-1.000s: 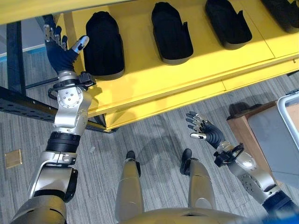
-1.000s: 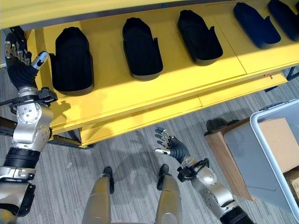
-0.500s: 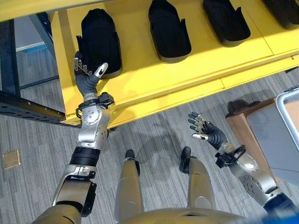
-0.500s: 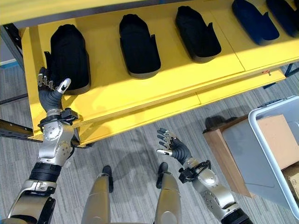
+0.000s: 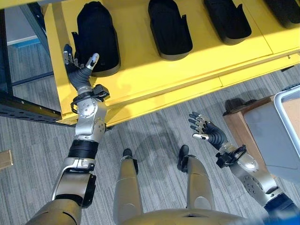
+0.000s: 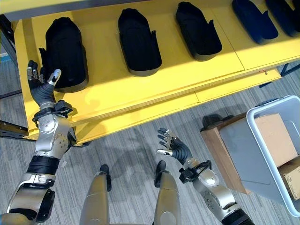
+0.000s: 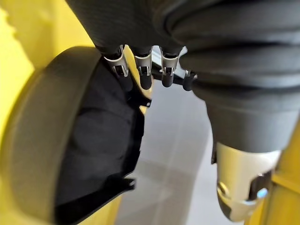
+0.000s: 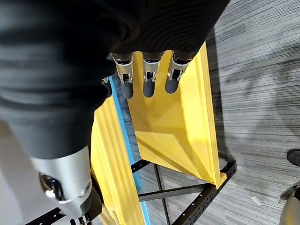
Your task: Move parts from the plastic box to the shelf.
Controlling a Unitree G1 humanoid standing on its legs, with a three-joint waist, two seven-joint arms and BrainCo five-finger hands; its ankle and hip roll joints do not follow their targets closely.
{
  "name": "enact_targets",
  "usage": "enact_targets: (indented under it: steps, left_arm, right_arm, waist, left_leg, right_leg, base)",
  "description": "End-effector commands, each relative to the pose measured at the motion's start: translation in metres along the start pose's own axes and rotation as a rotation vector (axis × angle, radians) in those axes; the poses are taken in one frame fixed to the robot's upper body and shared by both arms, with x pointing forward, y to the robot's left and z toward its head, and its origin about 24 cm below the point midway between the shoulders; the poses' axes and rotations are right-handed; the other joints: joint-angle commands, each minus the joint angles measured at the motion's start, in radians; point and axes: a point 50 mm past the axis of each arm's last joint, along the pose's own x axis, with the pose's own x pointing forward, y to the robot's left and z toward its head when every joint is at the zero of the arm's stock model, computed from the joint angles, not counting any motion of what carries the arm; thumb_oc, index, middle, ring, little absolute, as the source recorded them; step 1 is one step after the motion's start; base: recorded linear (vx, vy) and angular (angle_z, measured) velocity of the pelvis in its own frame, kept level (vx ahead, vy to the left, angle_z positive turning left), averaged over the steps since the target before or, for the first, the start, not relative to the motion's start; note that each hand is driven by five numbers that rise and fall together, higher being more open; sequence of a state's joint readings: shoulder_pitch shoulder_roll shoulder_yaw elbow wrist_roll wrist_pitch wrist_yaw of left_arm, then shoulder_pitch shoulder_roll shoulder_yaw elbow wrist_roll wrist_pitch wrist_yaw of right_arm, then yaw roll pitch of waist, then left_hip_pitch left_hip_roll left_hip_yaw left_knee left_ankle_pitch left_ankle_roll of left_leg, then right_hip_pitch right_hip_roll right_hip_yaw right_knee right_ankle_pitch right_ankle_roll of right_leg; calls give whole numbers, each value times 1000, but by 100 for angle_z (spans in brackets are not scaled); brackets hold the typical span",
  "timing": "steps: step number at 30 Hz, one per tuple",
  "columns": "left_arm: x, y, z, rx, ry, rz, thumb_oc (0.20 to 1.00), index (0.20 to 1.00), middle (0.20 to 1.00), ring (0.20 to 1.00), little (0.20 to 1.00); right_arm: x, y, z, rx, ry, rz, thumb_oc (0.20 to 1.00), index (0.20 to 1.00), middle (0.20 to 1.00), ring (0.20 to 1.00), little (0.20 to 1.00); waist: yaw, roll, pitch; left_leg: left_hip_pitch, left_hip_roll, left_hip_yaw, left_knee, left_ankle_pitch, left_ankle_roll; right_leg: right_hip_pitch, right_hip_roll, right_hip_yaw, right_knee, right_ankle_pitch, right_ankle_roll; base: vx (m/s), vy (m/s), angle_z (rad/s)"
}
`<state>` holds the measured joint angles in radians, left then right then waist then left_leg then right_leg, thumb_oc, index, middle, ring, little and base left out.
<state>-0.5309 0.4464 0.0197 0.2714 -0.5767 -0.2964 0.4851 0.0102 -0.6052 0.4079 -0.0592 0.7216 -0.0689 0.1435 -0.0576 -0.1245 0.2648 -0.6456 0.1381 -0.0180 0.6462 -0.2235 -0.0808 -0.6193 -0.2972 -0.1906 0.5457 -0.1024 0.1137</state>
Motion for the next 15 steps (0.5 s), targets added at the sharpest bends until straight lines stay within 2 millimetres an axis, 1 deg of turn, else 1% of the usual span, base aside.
enact_targets:
  steps: [1,3,4,5,9,10,15]
  left_arm:
    - [1,-10,34,-21,-180,-74,1000,1000,1000,1000,1000]
    - [-2,-18,47,-36,-241,-114,1000,1000,1000,1000,1000]
    - [-2,-27,58,-42,-295,-149,1000,1000,1000,1000,1000]
    - [-3,-31,62,-46,-310,-165,1000,1000,1000,1000,1000]
    - [-5,-38,67,-66,-332,-196,1000,1000,1000,1000,1000]
    - [-7,-40,70,-93,-340,-208,1000,1000,1000,1000,1000]
    - [-9,-40,73,-100,-357,-213,1000,1000,1000,1000,1000]
  right_arm:
    - [-2,5,20,-19,-112,27,1000,1000,1000,1000,1000]
    - [-2,4,23,-26,-124,23,1000,1000,1000,1000,1000]
    - [-2,2,26,-38,-130,21,1000,1000,1000,1000,1000]
    - [-3,2,26,-40,-131,19,1000,1000,1000,1000,1000]
    - [-3,2,27,-44,-134,20,1000,1000,1000,1000,1000]
    - [-3,2,28,-48,-137,23,1000,1000,1000,1000,1000]
    - [-5,-1,29,-58,-143,14,1000,1000,1000,1000,1000]
  waist:
    - [22,3,-42]
    - [24,3,-40]
    - [24,3,-40]
    - [24,4,-39]
    - [25,7,-35]
    - [25,7,-33]
    - [25,11,-31]
  left_leg:
    - [-6,-40,-11,-36,30,49]
    - [-11,-43,-11,-30,28,51]
    - [-10,-45,-12,-29,26,53]
    - [-10,-45,-12,-29,26,54]
    - [-10,-46,-11,-26,24,55]
    - [-10,-46,-10,-24,23,56]
    - [-10,-45,-5,-23,21,57]
  right_leg:
    - [46,1,-4,20,-21,3]
    - [46,-1,-4,21,-21,3]
    - [45,-1,-1,22,-22,1]
    - [45,-1,0,23,-22,1]
    - [43,-1,2,26,-24,0]
    - [43,-2,3,26,-24,0]
    - [41,-1,5,24,-24,2]
  base:
    - [19,31,1]
    - [9,16,1]
    - [0,0,0]
    - [0,0,0]
    - [0,0,0]
    - [0,0,0]
    - [0,0,0]
